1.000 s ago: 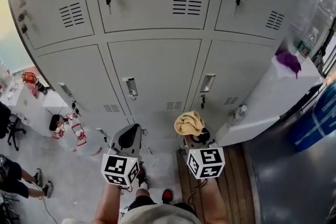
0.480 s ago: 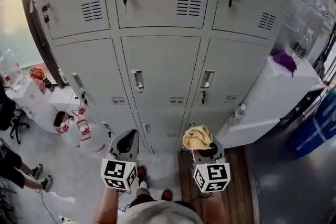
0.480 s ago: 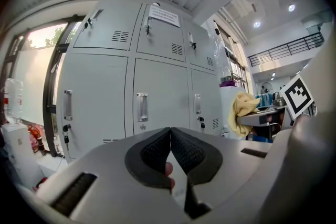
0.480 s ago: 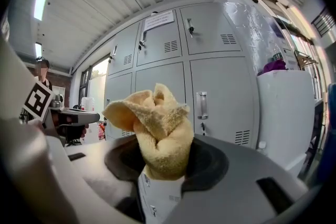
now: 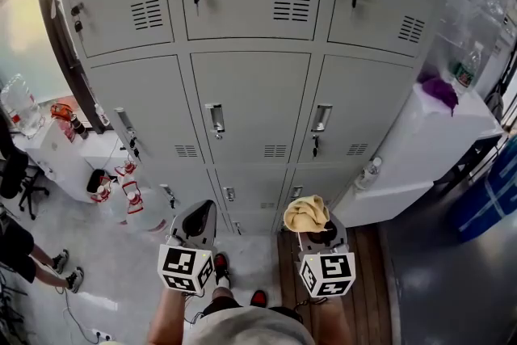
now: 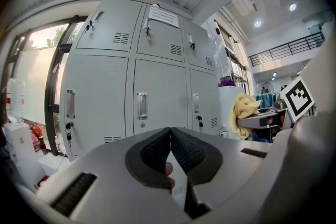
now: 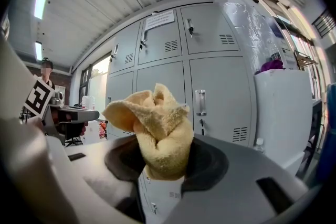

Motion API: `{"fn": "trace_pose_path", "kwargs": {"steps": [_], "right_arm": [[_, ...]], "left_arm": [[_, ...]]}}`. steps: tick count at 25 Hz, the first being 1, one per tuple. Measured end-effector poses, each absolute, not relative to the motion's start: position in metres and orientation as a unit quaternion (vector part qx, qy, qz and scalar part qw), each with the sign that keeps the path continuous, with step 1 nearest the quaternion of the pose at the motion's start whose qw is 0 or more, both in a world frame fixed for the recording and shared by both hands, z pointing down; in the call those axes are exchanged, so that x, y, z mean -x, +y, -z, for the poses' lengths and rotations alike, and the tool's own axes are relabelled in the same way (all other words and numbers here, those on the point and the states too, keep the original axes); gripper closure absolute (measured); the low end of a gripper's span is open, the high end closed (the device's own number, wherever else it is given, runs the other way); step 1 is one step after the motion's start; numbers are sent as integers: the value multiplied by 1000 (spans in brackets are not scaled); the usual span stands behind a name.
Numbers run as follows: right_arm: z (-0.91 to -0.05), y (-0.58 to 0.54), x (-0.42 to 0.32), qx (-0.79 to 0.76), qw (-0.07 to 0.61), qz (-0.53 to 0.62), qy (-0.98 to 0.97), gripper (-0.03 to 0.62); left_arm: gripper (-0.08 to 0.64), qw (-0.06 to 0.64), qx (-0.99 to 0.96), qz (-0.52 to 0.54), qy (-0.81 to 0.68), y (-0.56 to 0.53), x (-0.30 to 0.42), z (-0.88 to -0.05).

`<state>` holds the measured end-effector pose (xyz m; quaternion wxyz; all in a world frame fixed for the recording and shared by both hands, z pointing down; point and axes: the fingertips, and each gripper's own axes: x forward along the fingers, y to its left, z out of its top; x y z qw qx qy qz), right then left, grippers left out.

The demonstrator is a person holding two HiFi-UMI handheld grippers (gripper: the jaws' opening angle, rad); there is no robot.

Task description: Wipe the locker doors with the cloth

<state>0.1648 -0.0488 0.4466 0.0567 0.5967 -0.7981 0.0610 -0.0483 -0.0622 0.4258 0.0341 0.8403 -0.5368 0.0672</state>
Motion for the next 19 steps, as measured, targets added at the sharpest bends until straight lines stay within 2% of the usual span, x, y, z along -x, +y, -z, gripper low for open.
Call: {"fn": "trace_pose_path", "kwargs": {"steps": [19], "right_arm": [[-452, -51, -164, -596, 55, -71, -798, 410]], "left_arm": [[537, 41, -842, -73, -533, -62, 45, -432]]}}
